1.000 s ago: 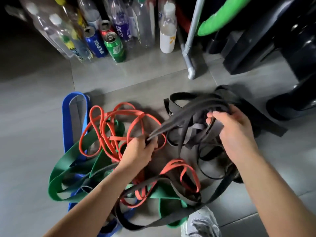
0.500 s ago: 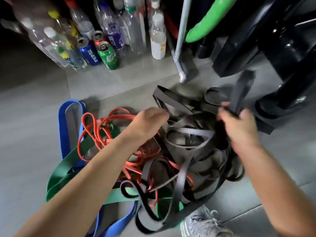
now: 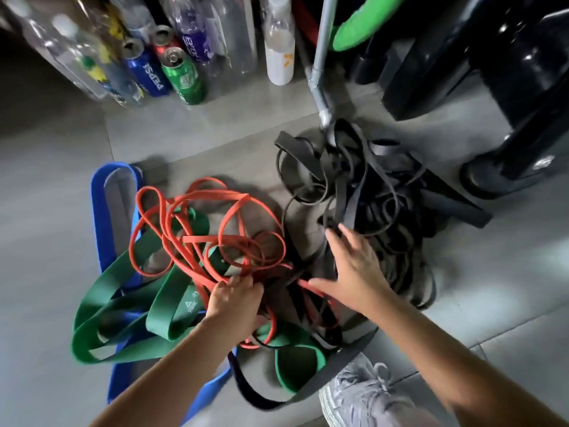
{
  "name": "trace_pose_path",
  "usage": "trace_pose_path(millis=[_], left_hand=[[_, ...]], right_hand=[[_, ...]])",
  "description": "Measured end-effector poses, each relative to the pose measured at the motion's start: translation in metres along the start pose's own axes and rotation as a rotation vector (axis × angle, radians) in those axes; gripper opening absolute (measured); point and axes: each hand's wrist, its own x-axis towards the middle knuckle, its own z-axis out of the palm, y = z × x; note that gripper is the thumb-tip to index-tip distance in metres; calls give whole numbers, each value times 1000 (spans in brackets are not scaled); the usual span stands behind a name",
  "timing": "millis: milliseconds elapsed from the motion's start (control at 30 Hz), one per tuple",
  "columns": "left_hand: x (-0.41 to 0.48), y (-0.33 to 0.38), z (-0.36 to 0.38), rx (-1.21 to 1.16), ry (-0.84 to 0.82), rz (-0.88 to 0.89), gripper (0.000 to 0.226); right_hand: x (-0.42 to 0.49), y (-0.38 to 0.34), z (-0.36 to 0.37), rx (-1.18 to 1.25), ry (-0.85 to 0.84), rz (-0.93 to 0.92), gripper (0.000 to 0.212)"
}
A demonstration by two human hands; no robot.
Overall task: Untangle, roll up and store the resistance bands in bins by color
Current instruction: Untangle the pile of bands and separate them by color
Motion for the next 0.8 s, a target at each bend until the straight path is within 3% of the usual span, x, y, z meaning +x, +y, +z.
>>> trace_pose_path(millis=[100,200,367,433,500,567,700,800], left_hand=[[0,3,1,-117,-76,-52,49],[1,-4,6,-547,-106,-101,34],[-10,-2,-3,-1178,-262,-102,22],[-16,6,-7,-1287,-286,-86,24],[-8,2,0,-1102,-14,-163,21],[0,-11,9,-815,167,-275,21],[-10,-12,14,-584,-125,-320,30],[-17,-5,7,-540,-163,-306,19]], right_hand=[[-14,-8,26,-127,-360,-285,104],[-16,-16,36,-158,-495,-428,106],[-36,-53,36,174,-584,-157,91],[-47,-59,41,219,-621,-66,74],[-54,-58,47,180,-587,-31,37],[-56,-52,52,228,-524,57,20],[-43,-34,52,223,-390,166,24],[-42,-30,50,266,-483,156,16]])
